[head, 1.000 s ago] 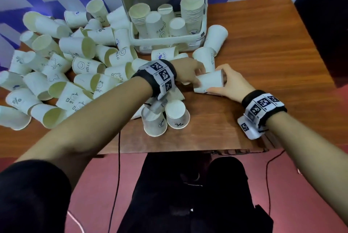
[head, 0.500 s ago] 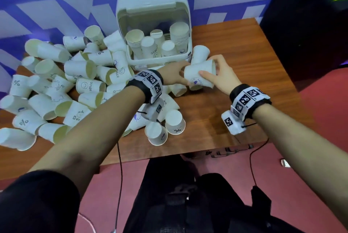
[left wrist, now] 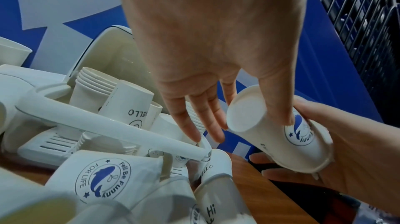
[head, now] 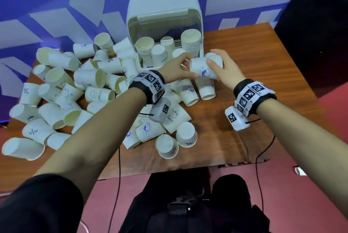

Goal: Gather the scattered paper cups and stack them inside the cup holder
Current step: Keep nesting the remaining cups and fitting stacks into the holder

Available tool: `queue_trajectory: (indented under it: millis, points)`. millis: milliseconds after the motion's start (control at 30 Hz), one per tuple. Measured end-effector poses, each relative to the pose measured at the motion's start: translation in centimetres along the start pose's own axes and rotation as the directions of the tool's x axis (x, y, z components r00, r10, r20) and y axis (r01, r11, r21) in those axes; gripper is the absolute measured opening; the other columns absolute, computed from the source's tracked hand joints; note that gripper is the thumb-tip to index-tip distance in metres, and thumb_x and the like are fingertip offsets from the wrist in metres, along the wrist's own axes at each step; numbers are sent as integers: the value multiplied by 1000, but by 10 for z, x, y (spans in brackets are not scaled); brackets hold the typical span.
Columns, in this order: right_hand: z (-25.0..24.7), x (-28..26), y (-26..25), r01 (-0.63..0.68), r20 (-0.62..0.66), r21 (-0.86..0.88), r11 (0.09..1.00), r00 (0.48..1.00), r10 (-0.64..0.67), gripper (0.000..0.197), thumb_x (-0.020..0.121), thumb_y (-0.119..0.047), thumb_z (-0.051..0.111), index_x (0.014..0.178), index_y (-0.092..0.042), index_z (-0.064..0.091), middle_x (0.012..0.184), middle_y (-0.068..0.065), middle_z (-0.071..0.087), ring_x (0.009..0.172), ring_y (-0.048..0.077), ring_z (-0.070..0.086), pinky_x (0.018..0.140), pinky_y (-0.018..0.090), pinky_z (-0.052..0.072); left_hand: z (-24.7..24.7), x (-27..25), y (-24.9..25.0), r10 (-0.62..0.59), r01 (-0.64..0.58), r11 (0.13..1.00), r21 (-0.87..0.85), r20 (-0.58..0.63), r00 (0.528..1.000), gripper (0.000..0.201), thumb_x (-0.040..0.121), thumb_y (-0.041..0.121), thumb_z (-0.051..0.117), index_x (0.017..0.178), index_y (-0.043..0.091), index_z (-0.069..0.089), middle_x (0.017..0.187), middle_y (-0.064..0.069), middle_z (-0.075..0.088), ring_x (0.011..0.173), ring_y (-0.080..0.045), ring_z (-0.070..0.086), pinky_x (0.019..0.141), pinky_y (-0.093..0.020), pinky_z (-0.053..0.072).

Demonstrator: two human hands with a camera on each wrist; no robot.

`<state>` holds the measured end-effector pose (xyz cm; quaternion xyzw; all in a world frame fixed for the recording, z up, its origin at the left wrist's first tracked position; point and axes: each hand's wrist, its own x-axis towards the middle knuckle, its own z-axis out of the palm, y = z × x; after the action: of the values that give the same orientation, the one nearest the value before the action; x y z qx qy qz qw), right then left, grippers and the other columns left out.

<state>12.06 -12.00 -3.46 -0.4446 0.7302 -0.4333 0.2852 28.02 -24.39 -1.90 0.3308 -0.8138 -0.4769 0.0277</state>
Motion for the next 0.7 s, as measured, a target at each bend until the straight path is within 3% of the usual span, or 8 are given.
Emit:
queue_trajectory:
  millis: [100,200,300,433,700]
  points:
    - [4,2,-4,47,-12,8,999,999,-47,60,90,-35,62,142,-23,34,124,-11,45,108,5,47,74,2,38,-6,0,-4,26,-26,1000,0,-38,999,56,79,31,77,123,15,46,109,-4,59,100,-23,64,90,-33,54]
    - [11,6,-11,54,-65,20,998,996,-53,68,87,-35,66,144,-22,30,129,-6,45,109,6,46,81,10,39,-15,-2,-5,69,-62,994,89,-79,994,54,81,34,74,124,16,46,108,2,57,99,-16,61,81,-22,50]
    - [20,6,-23,104,-105,-2,995,989,-104,64,87,-33,66,141,-19,33,126,-4,49,108,8,48,82,14,42,-22,-4,-8,123,-96,979,179,-145,982,53,79,37,75,120,16,48,112,1,59,96,-14,60,76,-19,47]
    - [35,-3,-33,148,-150,-20,989,977,-149,65,85,-33,67,140,-19,36,131,1,50,112,12,50,95,29,46,-22,-16,-13,197,-140,955,262,-206,958,55,79,35,75,122,12,49,110,0,57,99,-18,60,84,-30,48]
    - [51,-35,-55,165,-271,-18,986,948,-164,60,81,-28,72,132,-15,42,126,2,51,108,12,48,87,23,39,-31,-52,-5,261,-154,913,378,-251,932,48,80,30,75,121,12,57,121,-5,61,111,-21,56,95,-36,45]
